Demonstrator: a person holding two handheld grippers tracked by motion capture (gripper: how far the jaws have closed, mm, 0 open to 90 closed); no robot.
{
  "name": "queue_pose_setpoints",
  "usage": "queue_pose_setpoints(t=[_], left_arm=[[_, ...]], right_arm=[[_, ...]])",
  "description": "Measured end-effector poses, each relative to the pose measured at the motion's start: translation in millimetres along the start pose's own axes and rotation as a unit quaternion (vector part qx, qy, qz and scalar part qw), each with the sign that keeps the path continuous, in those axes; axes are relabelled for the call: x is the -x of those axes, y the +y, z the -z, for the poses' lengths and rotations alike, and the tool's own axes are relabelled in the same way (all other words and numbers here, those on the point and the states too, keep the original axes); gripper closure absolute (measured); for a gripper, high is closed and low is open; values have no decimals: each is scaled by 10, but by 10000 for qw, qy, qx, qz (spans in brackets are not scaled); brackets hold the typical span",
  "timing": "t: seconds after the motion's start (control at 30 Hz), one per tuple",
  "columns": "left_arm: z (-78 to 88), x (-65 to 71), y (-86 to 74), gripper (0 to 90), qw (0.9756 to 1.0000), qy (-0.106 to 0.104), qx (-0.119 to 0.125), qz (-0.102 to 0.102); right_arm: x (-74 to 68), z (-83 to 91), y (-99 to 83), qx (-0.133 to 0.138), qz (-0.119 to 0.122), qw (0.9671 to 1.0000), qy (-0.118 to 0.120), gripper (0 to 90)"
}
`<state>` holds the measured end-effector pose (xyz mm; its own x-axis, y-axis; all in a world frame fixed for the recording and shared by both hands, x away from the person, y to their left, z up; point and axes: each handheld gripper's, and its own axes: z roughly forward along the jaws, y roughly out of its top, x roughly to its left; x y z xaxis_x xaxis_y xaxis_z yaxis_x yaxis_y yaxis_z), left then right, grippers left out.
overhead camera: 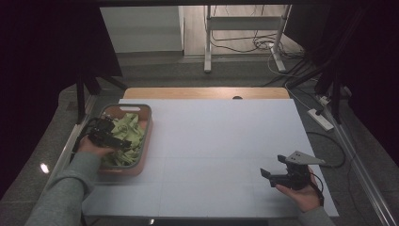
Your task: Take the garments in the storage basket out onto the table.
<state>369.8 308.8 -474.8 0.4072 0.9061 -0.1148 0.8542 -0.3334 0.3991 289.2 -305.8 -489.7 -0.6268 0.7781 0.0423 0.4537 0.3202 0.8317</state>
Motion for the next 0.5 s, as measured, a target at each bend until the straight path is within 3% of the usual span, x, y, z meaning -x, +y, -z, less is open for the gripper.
queue_pose_setpoints(t=[0.2,0.5], left_arm=[[-93,-8,35,24,9994,-18,-351,8],[-156,-1,108,22,9986,-9,-528,13]], right_arm=[[2,-5,-3,-15,1,10000,-7,110],[2,-5,-3,-19,11,10000,-11,110]])
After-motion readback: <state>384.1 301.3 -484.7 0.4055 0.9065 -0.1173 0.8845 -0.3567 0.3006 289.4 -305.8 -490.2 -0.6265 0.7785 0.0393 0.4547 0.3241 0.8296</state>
